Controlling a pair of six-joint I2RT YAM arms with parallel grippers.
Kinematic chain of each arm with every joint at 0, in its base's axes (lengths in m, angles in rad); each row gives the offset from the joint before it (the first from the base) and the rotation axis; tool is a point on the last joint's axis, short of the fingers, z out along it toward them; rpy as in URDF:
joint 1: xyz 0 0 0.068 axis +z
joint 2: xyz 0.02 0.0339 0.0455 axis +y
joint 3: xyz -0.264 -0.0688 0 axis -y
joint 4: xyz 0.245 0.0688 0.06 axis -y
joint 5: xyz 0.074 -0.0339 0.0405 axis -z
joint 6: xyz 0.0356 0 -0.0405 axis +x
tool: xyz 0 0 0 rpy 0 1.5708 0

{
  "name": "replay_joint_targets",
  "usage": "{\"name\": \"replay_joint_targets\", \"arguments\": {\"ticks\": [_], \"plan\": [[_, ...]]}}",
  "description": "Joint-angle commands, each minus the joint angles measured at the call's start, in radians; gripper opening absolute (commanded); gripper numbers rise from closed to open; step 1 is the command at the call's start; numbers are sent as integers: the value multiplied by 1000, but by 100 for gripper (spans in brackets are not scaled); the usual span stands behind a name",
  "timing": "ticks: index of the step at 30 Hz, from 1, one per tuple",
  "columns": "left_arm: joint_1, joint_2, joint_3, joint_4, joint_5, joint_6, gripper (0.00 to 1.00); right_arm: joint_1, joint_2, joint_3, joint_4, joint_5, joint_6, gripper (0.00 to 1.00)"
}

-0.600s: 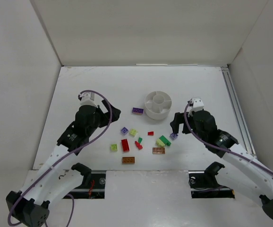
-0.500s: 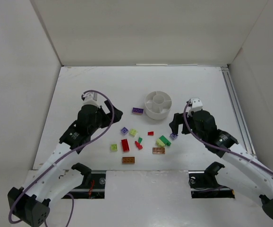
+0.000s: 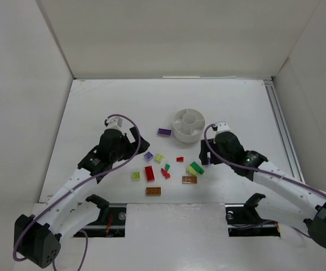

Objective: Sort the legos into containers by color

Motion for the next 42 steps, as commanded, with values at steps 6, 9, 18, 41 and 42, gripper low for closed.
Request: {"name": "replay_joint_targets", "arguments": {"ticks": [6,9,18,41,42], "plan": [[-4,15,-68,24,7,-52,100,5,65,5,-66,184,306,82],[-4,39,-68,24,16,-52,100,5,139,5,-42,184,362,82],[-4,59,-68,35,34,-52,100,5,352,50,-11,216,499,80],[-4,134,-47,53,54,-23,100,5,169,201,65,206,168,24],[-4,159,-47,53,54,-23,100,5,156,220,93,196,105,24]]}}
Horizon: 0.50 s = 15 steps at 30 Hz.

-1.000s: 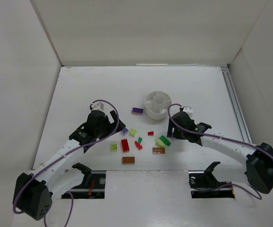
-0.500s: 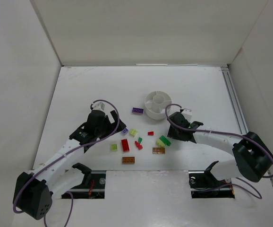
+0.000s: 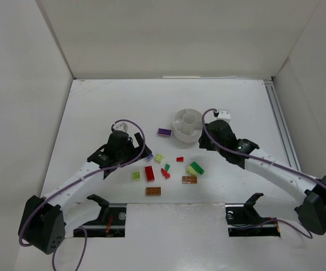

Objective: Sort the legos into containers by color

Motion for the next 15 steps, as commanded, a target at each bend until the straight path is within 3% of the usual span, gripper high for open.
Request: {"name": "replay_joint_targets", "arguments": {"ticks": [1,7,15], "plan": [[-4,42,36,26,3,32,100,6,-49,112,103,-31,-208,24],[-4,150,88,26,3,63,100,6,95,296,134,-67,-323,24],[-4,220,88,57,26,75,98,15,261,400,179,-203,-349,21]]}}
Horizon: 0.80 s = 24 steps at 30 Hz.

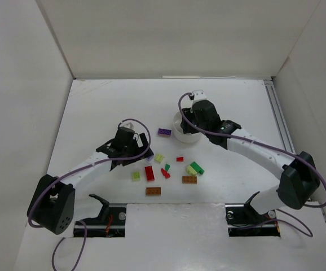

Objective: Sort the legos into containers by color

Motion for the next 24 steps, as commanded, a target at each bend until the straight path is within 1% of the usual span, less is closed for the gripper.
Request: {"name": "replay_joint_targets", "arguments": {"ticks": [1,3,7,11,14,15,16,19,20,23,24], "plan": [[-4,11,38,28,14,20,98,10,38,82,48,-62,-34,21],[-4,22,38,28,14,20,96,10,73,91,48,-62,-19,21],[-4,31,38,38,14,20,95,10,111,102,48,-3,39,22],[-4,40,47,38,14,20,94,19,157,120,2,79,111,27],[-4,40,47,29,5,20,94,28,179,146,-27,114,140,27],[-4,40,47,28,-4,20,94,39,179,155,-36,126,141,28],[-4,49,47,28,-4,20,94,48,189,155,-45,126,151,32],[-4,49,47,28,-4,20,94,48,199,155,-64,156,173,34],[-4,49,47,28,-4,20,94,48,199,155,-64,156,183,39],[-13,59,47,28,-4,20,94,48,208,155,-76,165,196,45],[-22,68,47,28,-16,20,94,48,208,155,-76,177,210,45]]}}
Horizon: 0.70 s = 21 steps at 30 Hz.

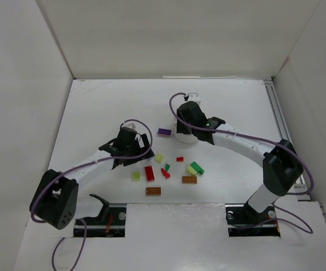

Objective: Sort the legos into containers by color

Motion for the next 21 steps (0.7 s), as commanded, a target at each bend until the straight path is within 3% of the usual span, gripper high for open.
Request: {"name": "replay_joint_targets", "arguments": {"ticks": [1,4,5,6,14,21], "plan": [[-14,13,41,11,-17,13,94,3,3,45,-13,47,44,47],[-23,24,51,0,-38,13,94,3,12,56,-22,58,53,54],[-23,24,51,0,-38,13,94,3,12,56,-33,58,53,62],[-23,35,51,0,-38,13,94,3,12,56,-33,58,53,64],[-53,44,71,0,-63,13,90,13,-14,56,-53,58,53,71],[-83,102,105,-29,-142,-9,78,34,-108,7,-53,58,44,71]]}}
